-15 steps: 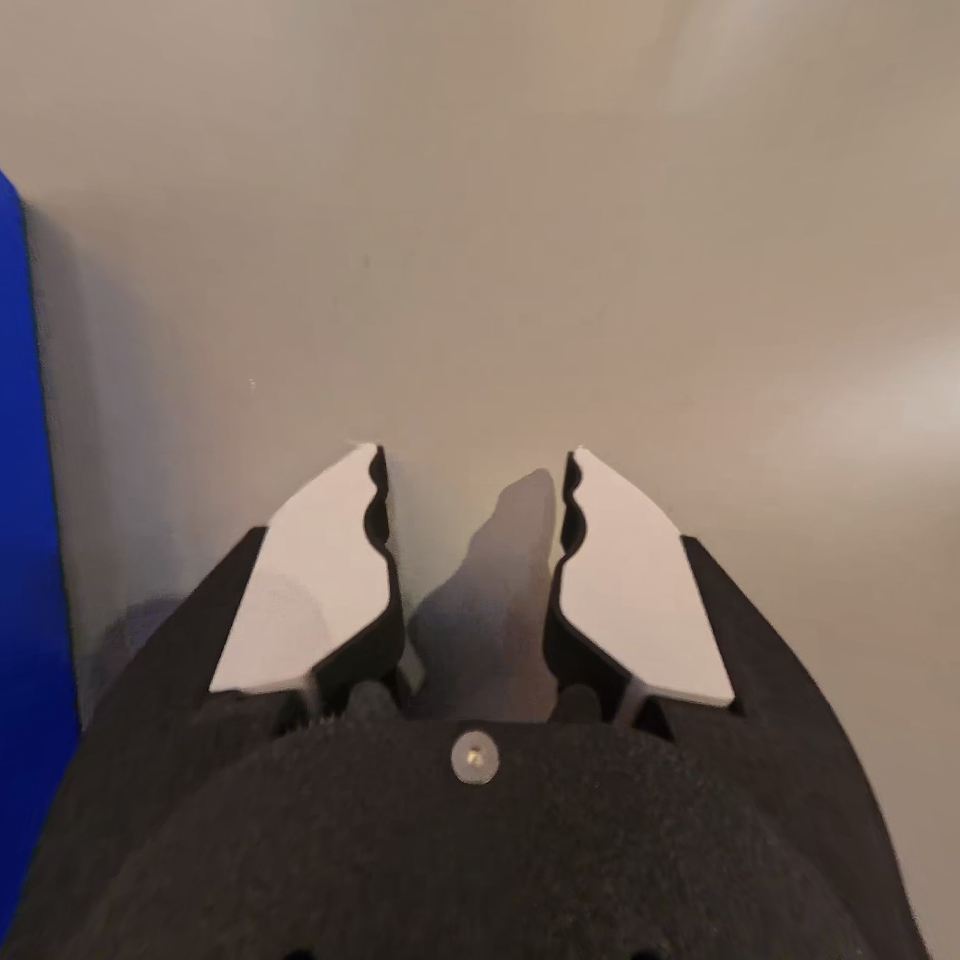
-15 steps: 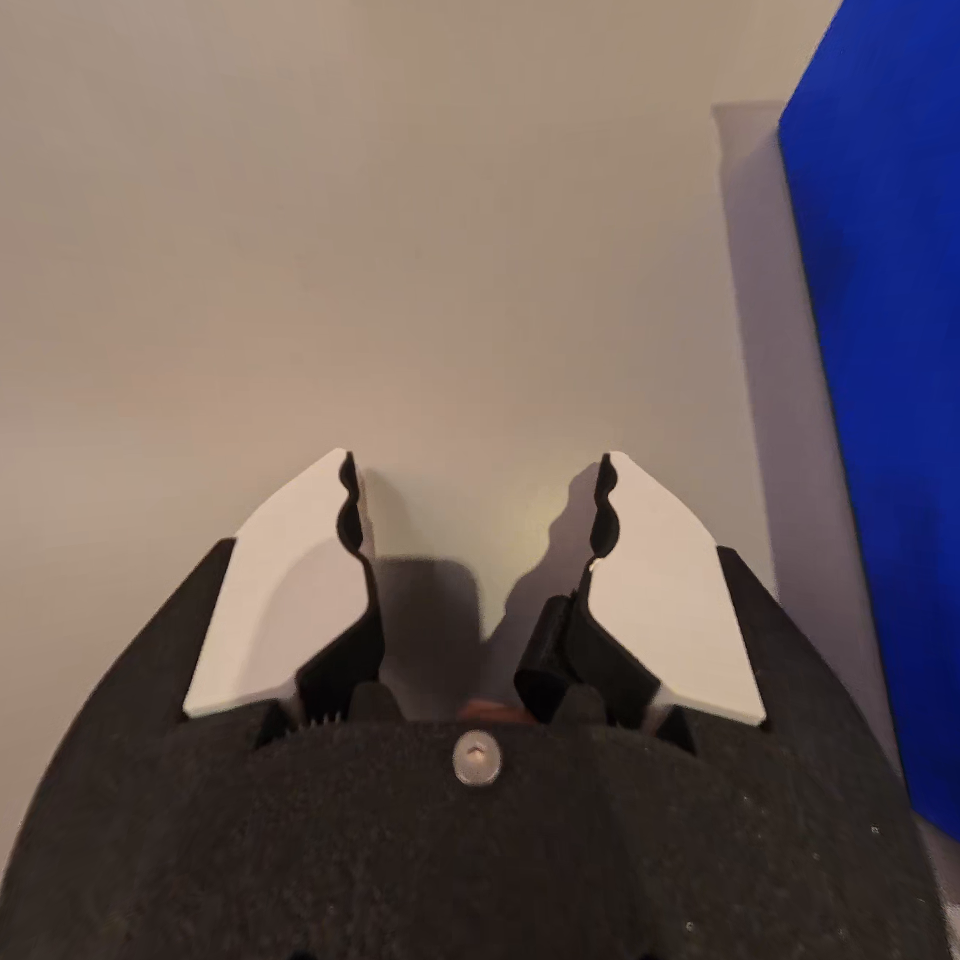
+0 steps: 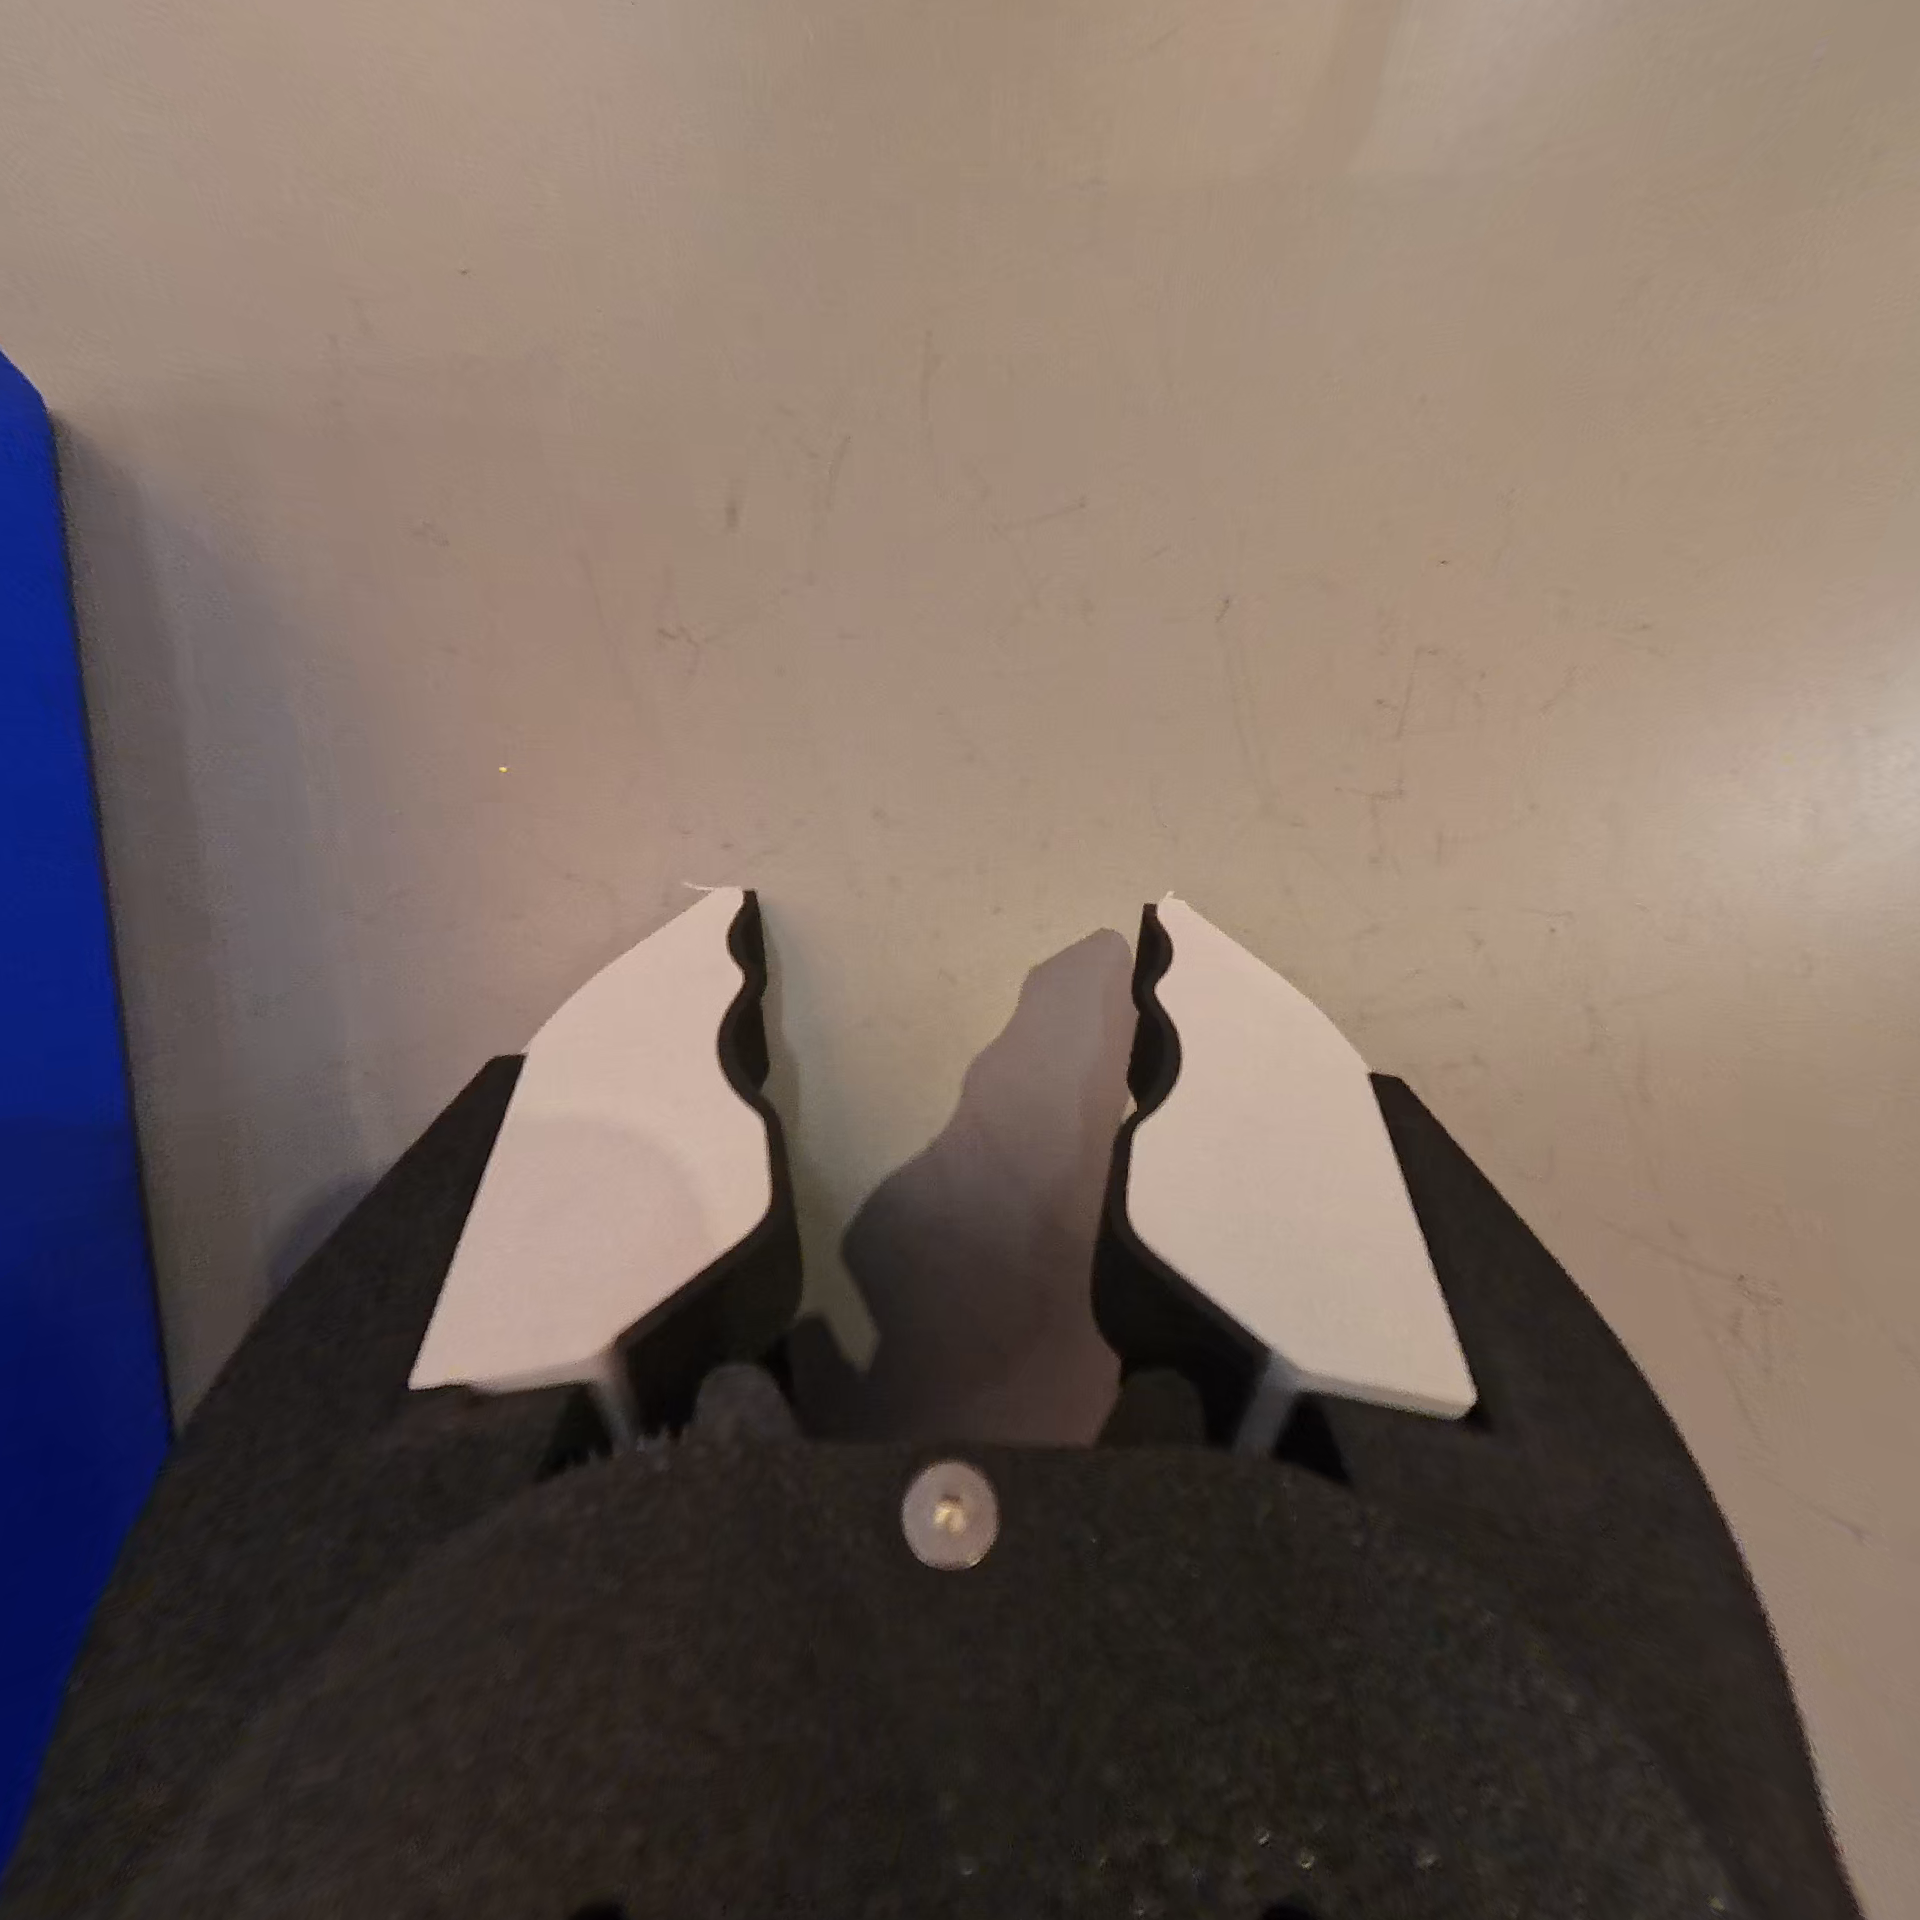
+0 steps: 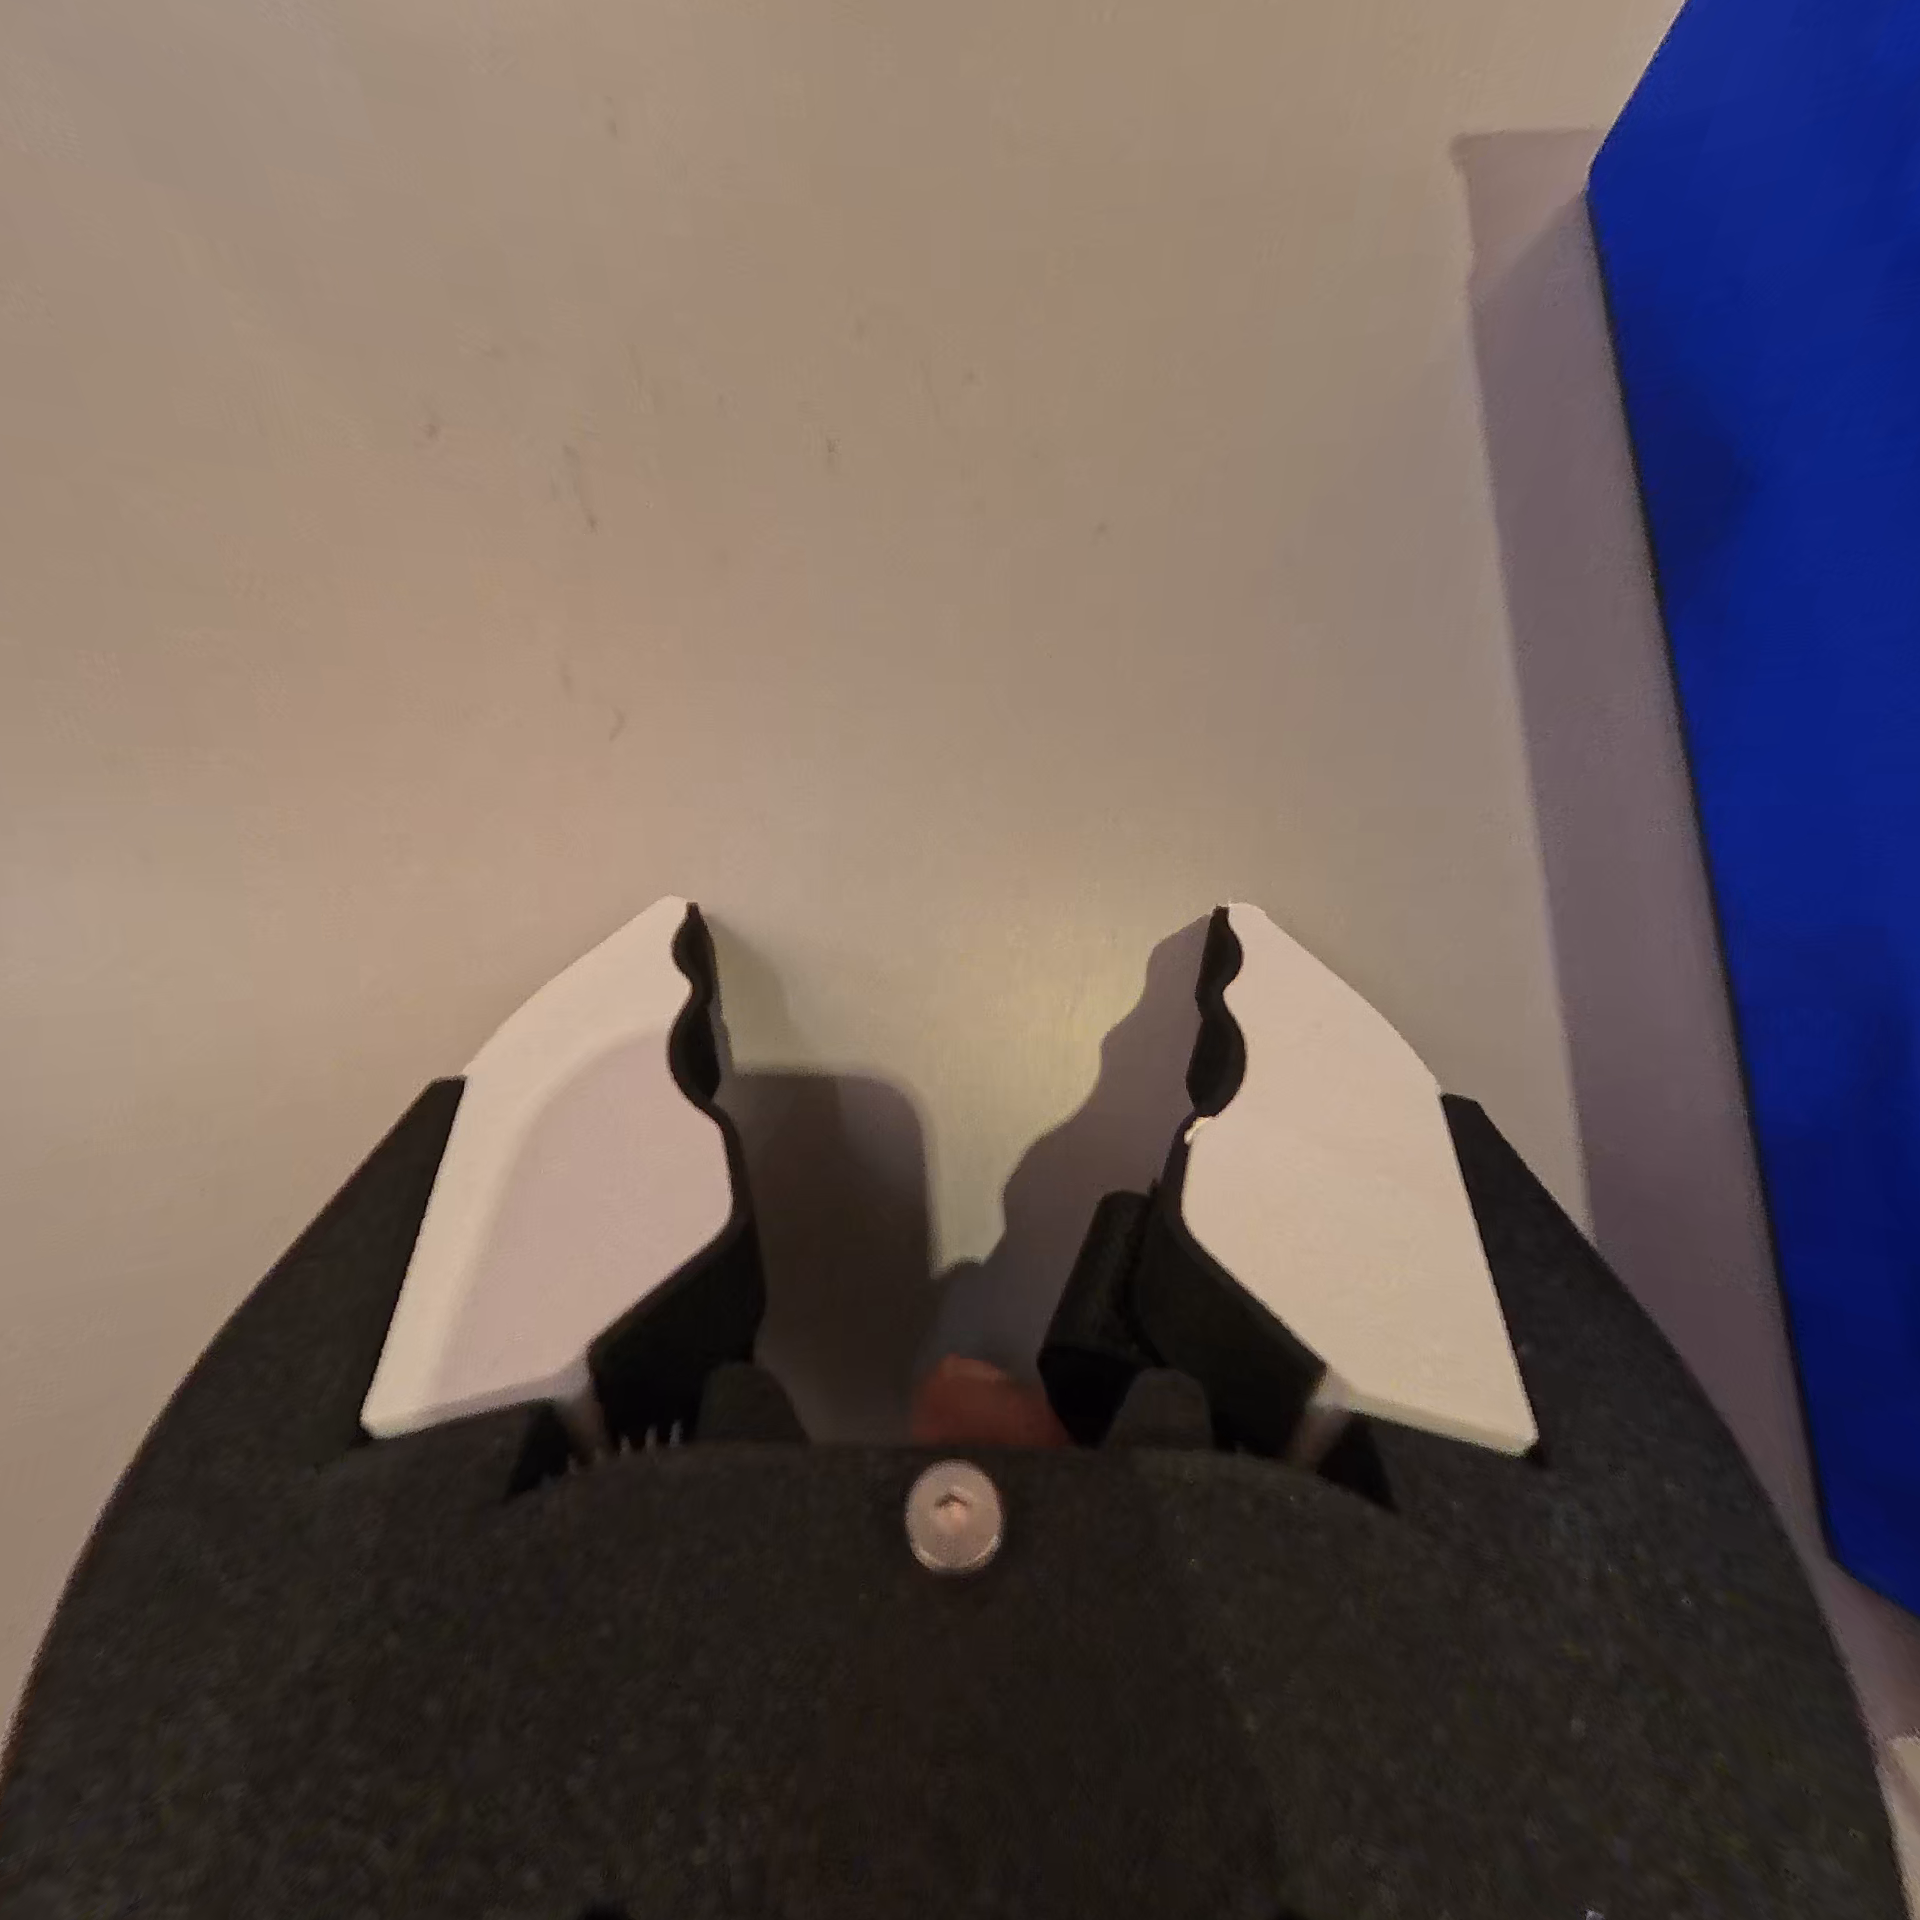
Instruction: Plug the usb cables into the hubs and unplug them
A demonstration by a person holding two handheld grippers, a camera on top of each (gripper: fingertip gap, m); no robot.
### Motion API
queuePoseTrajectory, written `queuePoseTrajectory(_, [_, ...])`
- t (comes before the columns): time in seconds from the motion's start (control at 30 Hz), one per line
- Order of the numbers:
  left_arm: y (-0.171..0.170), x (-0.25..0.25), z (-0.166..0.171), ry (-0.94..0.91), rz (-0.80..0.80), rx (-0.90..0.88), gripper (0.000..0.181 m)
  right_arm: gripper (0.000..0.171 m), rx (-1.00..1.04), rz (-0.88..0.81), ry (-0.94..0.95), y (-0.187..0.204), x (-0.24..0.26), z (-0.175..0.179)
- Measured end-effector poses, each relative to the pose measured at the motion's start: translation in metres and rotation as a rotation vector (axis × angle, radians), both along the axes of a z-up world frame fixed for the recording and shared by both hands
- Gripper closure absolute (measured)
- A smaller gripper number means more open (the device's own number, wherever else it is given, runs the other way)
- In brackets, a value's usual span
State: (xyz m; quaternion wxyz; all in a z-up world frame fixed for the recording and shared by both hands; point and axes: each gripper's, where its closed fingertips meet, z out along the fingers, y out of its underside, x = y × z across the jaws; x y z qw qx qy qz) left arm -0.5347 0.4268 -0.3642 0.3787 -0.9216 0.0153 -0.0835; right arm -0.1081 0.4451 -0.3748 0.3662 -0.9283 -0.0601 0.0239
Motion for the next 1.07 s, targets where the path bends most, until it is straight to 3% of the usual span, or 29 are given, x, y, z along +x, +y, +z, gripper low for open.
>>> queuePoseTrajectory(0.2, [0.0,0.001,0.0,0.006,-0.003,-0.001,0.112,0.082,0.002,-0.011,-0.001,-0.001,0.001,0.0])
queuePoseTrajectory(0.4, [-0.004,0.013,-0.004,0.067,-0.088,-0.019,0.086,0.079,0.0,-0.03,0.0,0.0,0.005,-0.001])
queuePoseTrajectory(0.67, [-0.006,0.013,-0.009,0.139,-0.064,-0.042,0.081,0.082,0.001,-0.034,0.004,0.001,0.007,0.0])
queuePoseTrajectory(0.83, [-0.006,0.013,-0.009,0.139,-0.065,-0.042,0.081,0.066,-0.014,-0.001,0.0,-0.004,0.007,-0.002])
queuePoseTrajectory(0.93, [-0.006,0.013,-0.009,0.139,-0.065,-0.042,0.081,0.041,-0.045,0.035,-0.008,-0.004,0.002,-0.006])
queuePoseTrajectory(1.07, [-0.006,0.013,-0.009,0.139,-0.065,-0.042,0.081,0.04,-0.045,0.036,-0.007,-0.004,0.001,-0.006])
